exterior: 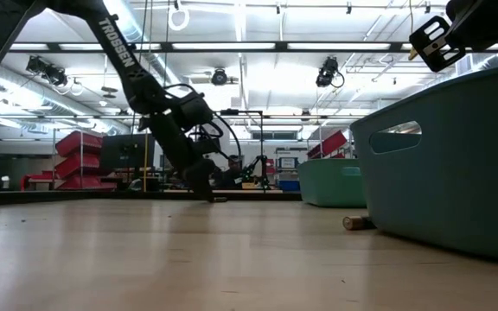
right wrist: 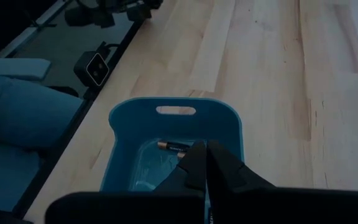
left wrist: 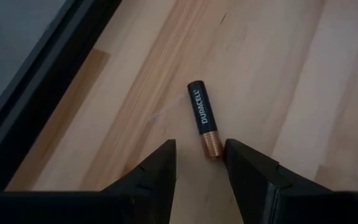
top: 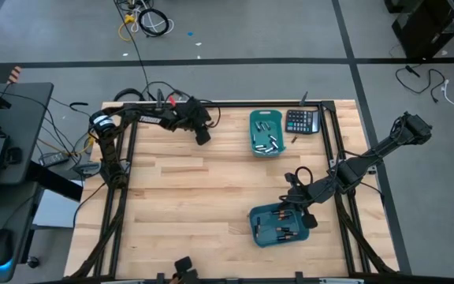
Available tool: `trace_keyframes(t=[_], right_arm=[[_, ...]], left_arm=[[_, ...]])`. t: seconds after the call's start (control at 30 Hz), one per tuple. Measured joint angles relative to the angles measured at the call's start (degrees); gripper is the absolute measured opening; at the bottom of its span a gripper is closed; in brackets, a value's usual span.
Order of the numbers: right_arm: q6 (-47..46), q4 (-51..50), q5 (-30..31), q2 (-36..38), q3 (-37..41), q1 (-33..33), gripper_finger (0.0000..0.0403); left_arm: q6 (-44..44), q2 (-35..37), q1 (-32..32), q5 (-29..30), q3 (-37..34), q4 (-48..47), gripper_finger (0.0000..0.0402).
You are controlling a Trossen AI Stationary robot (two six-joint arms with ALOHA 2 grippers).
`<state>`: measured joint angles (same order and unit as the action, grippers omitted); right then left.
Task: Sort batteries
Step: Put the black battery into the blue bin
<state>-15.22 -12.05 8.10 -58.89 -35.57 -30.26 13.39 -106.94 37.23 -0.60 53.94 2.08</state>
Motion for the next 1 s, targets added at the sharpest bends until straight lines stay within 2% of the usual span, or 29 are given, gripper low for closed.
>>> trace_keyframes(t=[0.27, 0.43, 0.73, 1.0], right_arm=[[0.0, 0.01, 1.49, 0.0, -0.01, 0.0, 0.0], [0.1, 0.0, 1.49, 0.0, 0.0, 0.0, 0.0002], [0.37, 0.0, 1.49, 0.0, 0.0, 0.0, 0.0001], [0.37, 0.0, 1.49, 0.0, 0.0, 0.0, 0.0001]], left_arm=[[1.28, -0.12, -0.19, -0.11, -0.62, 2.09, 0.0143], [1.47, -0.17, -0.19, -1.12, -0.62, 2.11, 0.0126], [0.26, -0.24, -0.28, -1.01, -0.64, 1.95, 0.0077], [-0.35, -0.22, -0.32, 0.25, -0.64, 2.02, 0.0018]])
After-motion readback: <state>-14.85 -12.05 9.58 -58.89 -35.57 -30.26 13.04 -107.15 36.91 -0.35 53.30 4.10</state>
